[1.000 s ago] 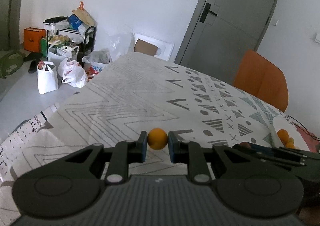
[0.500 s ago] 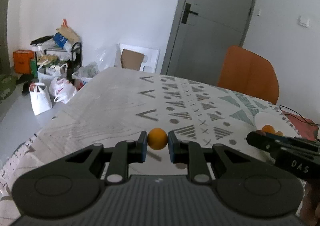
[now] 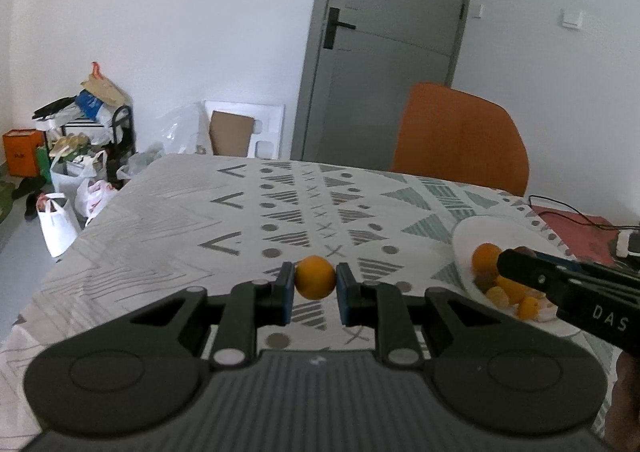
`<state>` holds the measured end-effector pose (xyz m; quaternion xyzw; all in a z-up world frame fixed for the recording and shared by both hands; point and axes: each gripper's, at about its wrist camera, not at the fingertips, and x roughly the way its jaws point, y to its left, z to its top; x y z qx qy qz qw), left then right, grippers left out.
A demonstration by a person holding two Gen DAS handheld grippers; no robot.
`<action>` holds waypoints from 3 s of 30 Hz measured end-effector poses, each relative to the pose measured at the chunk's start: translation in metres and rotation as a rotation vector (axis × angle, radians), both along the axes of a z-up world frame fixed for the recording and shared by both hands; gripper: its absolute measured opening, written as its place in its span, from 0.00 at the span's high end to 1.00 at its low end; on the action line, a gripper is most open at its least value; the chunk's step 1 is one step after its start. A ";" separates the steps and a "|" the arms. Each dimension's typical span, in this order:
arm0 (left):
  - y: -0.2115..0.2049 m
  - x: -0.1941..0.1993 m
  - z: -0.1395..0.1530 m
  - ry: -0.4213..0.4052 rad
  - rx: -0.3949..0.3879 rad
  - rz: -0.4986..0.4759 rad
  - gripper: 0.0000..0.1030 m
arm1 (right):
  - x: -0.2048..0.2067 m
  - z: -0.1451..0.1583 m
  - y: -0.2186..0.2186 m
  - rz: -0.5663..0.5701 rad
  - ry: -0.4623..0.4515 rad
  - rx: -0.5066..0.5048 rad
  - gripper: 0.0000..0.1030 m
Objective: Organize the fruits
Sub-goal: 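Carry the tangerine and red plum over the white plate, then open both grippers to drop the red plum and tangerine onto the plate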
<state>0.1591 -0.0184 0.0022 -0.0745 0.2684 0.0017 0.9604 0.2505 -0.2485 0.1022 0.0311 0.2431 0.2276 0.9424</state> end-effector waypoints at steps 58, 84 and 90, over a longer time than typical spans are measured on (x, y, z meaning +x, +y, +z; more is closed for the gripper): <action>-0.155 0.102 -0.005 -0.009 0.040 -0.309 0.80 | 0.060 -0.032 -0.137 -0.330 0.052 -0.018 0.73; -0.147 0.079 0.019 -0.028 0.062 -0.255 0.59 | 0.051 -0.018 -0.161 -0.349 0.047 0.115 0.73; -0.125 0.063 0.026 -0.042 0.048 -0.212 0.42 | 0.049 -0.016 -0.161 -0.347 0.066 0.138 0.73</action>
